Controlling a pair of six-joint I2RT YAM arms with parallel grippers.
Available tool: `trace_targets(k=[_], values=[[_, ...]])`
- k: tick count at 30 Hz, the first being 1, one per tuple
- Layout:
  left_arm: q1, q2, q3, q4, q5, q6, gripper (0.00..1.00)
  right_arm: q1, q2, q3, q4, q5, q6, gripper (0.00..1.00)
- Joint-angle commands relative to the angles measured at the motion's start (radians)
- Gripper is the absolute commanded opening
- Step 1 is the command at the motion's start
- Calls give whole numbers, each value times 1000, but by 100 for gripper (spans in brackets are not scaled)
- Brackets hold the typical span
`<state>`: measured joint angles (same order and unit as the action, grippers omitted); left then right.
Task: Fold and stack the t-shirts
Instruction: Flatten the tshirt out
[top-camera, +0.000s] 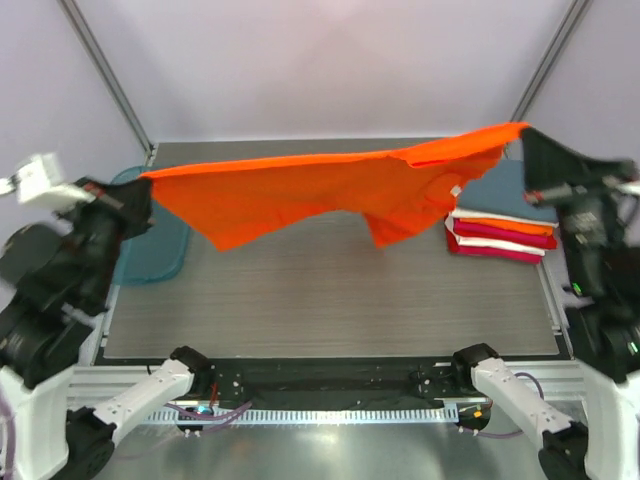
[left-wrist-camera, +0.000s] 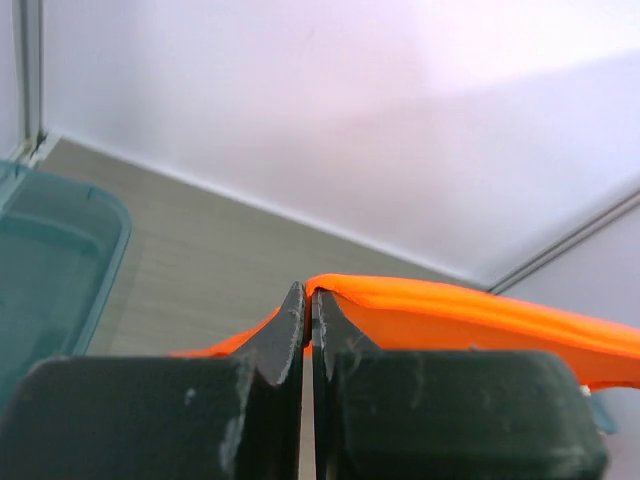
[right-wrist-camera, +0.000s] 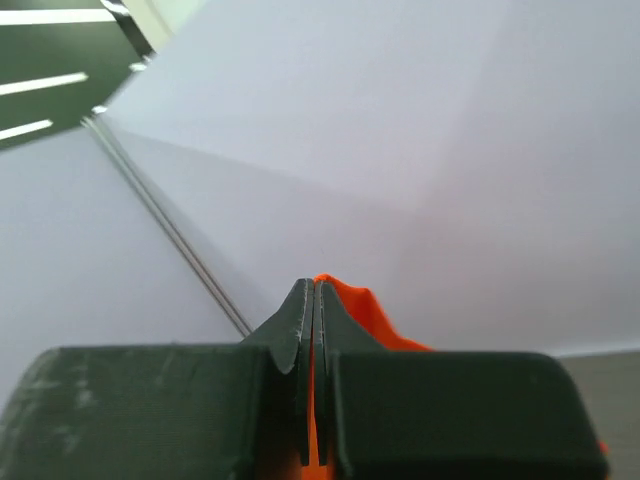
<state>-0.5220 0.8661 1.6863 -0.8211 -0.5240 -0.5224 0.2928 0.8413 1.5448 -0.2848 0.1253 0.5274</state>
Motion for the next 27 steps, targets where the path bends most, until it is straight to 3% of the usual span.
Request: trace_targets(k=[1,6,11,19,22,25,27], values=[[4,-110,52,40,28,62,0,3,-147,26,-34,23,-49,1],[4,-139,148,-19,109,7,1,3,-252,57,-65,80,-55,1],[4,-102,90,-13,160,-65,1,3,-243,101,-66,102,-52,1],[4,-35,-345,112,127,-171,1,3,-167,-113,-63,128,34,1],[4,28,-399,161,70,-166,1,5,-72,-195,-34,128,56,1],[7,143,-340,192,-10,-117,0,3,51,-157,-20,93,36,1],[17,246,-194,183,-27,-59,0,3,161,-71,-24,111,31,1]])
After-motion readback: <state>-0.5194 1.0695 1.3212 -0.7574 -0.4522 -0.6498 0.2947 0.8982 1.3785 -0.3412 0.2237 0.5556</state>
